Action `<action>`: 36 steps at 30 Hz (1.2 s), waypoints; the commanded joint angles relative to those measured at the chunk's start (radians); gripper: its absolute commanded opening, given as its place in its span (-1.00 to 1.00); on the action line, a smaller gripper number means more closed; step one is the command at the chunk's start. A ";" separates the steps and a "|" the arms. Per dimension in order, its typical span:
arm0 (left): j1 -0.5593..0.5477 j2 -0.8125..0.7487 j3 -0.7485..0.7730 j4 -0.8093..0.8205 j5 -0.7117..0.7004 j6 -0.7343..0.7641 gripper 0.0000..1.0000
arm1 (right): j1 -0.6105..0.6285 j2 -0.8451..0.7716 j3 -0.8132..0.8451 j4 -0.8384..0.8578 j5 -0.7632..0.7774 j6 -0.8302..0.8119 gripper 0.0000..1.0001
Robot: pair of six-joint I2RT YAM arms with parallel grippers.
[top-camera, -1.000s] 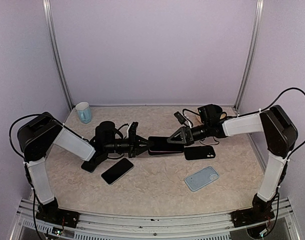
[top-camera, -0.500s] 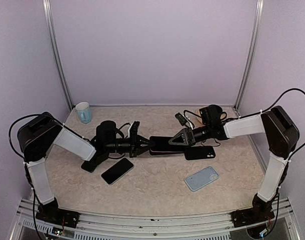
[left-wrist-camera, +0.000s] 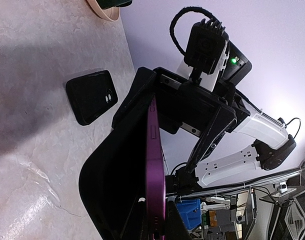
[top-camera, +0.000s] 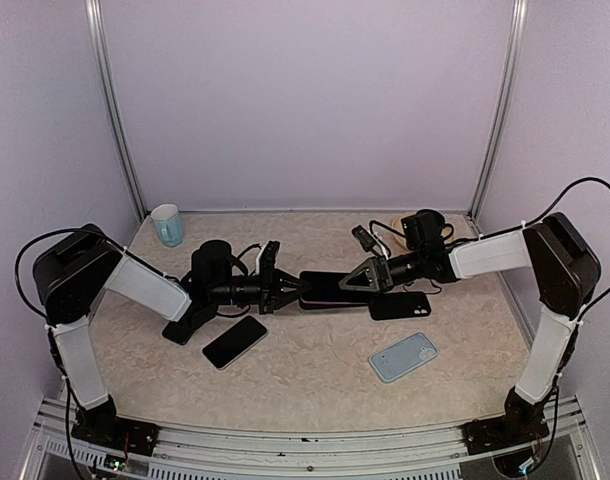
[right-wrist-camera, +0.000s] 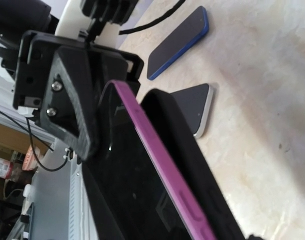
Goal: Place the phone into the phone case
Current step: Install the phone on the phone case.
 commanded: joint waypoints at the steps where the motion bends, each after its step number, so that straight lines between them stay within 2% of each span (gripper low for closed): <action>1: 0.004 -0.039 0.027 0.067 -0.013 0.015 -1.00 | -0.007 -0.033 -0.031 0.071 -0.058 0.040 0.57; 8: 0.005 -0.036 0.025 0.067 -0.013 0.012 -1.00 | -0.007 -0.033 -0.047 0.120 -0.087 0.070 0.42; 21: 0.008 -0.032 0.019 0.068 -0.015 0.009 -1.00 | -0.007 -0.027 -0.084 0.243 -0.133 0.151 0.04; 32: 0.007 -0.033 0.021 0.065 -0.016 0.006 -1.00 | -0.004 -0.018 -0.098 0.313 -0.151 0.200 -0.50; 36: 0.008 -0.032 0.029 0.059 -0.013 0.006 -1.00 | -0.004 -0.017 -0.098 0.319 -0.158 0.209 -0.82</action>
